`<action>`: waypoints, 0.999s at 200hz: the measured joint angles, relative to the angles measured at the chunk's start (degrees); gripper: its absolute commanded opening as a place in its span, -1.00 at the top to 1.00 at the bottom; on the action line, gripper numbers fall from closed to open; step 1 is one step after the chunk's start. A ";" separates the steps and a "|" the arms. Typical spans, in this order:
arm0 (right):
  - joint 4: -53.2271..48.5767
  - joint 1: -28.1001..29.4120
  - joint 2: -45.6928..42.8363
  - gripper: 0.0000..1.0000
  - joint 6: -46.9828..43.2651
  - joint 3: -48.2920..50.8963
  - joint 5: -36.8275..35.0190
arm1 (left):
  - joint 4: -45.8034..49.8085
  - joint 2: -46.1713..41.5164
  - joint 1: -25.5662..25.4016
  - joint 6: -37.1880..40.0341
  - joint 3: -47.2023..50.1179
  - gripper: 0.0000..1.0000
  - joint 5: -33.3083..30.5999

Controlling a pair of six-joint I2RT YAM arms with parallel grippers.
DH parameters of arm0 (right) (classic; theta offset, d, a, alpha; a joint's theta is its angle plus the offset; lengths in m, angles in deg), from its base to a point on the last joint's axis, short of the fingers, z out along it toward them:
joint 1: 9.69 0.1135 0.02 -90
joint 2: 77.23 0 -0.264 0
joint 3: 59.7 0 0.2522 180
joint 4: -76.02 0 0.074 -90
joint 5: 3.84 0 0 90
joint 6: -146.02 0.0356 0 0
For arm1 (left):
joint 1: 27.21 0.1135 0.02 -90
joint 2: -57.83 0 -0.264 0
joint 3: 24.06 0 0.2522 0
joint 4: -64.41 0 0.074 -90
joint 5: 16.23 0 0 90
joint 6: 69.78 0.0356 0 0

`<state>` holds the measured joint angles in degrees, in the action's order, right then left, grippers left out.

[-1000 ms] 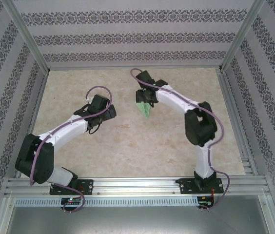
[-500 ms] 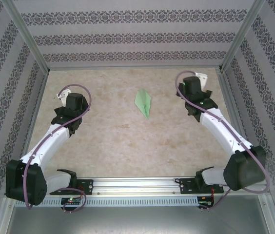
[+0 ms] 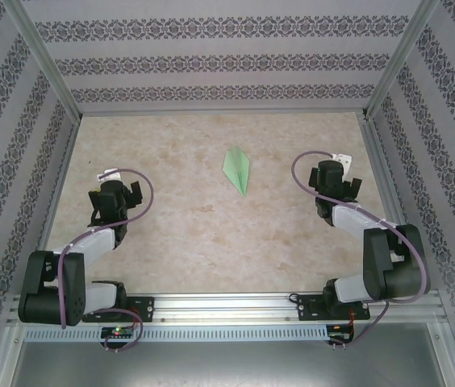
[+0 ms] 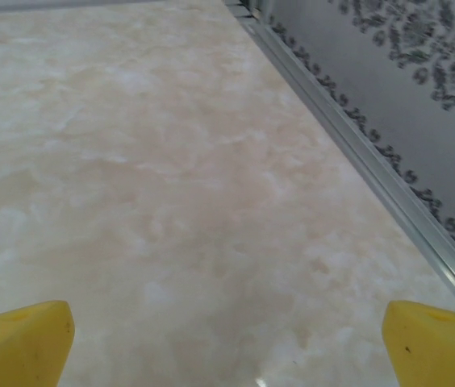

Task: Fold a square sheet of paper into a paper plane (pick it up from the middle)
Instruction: Reset both arms

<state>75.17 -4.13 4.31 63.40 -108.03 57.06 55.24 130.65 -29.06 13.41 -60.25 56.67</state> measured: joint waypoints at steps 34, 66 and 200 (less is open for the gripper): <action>10.73 -0.46 0.68 -0.96 -4.66 3.15 5.84 | -13.22 5.55 0.74 2.32 2.05 -1.00 9.16; 20.13 -3.08 1.20 -0.96 -6.27 7.48 11.69 | -21.99 10.62 0.76 3.82 3.76 -1.00 14.80; 34.21 -5.31 4.35 -0.96 -7.10 11.87 20.83 | -25.24 16.26 -1.22 6.84 -0.39 -1.00 14.27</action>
<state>109.37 -9.44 8.66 56.29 -96.16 77.89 29.99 146.91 -30.28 20.25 -60.65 70.94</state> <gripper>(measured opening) 0.981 0.999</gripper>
